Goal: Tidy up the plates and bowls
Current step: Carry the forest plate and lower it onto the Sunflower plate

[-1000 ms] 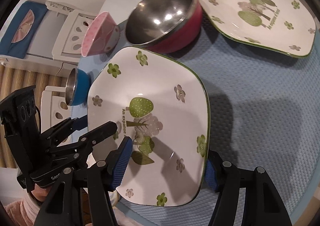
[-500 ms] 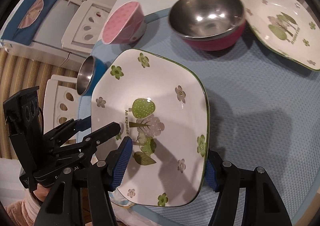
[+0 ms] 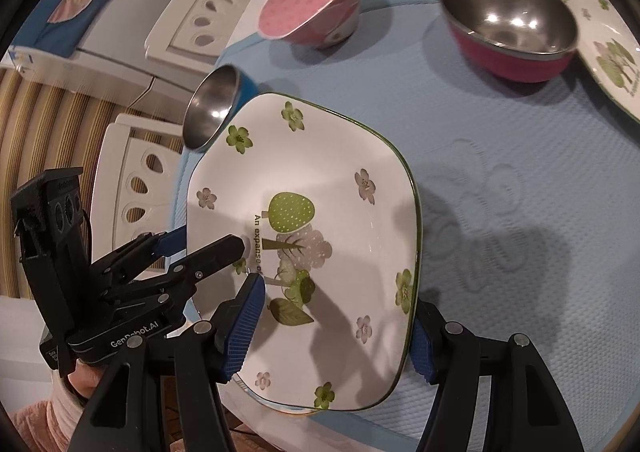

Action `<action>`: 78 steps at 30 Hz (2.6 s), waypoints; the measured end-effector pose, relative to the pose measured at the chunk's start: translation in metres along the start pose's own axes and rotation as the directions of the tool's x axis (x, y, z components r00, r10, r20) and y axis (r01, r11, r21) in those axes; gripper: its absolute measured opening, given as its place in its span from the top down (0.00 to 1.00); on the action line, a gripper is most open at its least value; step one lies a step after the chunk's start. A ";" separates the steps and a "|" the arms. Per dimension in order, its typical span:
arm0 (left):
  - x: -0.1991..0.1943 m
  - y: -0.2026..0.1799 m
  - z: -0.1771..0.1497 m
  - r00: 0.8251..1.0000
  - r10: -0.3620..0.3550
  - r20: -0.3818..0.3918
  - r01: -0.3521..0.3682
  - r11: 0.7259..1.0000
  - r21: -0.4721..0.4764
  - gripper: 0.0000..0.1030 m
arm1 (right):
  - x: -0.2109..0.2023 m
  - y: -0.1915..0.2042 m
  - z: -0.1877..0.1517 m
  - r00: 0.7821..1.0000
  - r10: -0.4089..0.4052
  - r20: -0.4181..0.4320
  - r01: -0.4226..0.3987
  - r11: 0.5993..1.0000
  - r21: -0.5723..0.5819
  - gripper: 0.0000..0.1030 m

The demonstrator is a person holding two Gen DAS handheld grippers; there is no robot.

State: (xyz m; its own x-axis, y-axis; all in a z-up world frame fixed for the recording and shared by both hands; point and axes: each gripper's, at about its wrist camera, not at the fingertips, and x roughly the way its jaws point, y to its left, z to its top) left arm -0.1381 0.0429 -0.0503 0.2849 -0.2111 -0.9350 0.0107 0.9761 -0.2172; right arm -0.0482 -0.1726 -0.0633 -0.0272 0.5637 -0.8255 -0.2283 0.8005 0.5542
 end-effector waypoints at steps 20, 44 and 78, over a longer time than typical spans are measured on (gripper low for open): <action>0.001 0.039 -0.041 0.997 -0.034 -0.073 0.037 0.998 0.045 0.50 | 0.036 0.038 -0.034 0.999 -0.027 -0.036 0.028 0.998 0.049 0.38; 0.011 0.032 -0.060 0.991 0.008 -0.137 0.007 0.994 0.108 0.50 | 0.070 0.039 -0.056 0.992 -0.066 -0.107 0.080 0.988 0.135 0.38; 0.013 0.019 -0.066 0.988 0.016 -0.157 0.003 0.993 0.118 0.47 | 0.058 0.034 -0.076 0.989 -0.127 -0.080 0.143 0.961 0.236 0.39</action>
State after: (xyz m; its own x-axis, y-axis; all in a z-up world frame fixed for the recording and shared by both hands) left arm -0.1970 0.0557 -0.0850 0.1314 -0.2010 -0.9707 0.1244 0.9748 -0.1850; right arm -0.1313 -0.1280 -0.1009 -0.0754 0.4392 -0.8952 0.0066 0.8980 0.4400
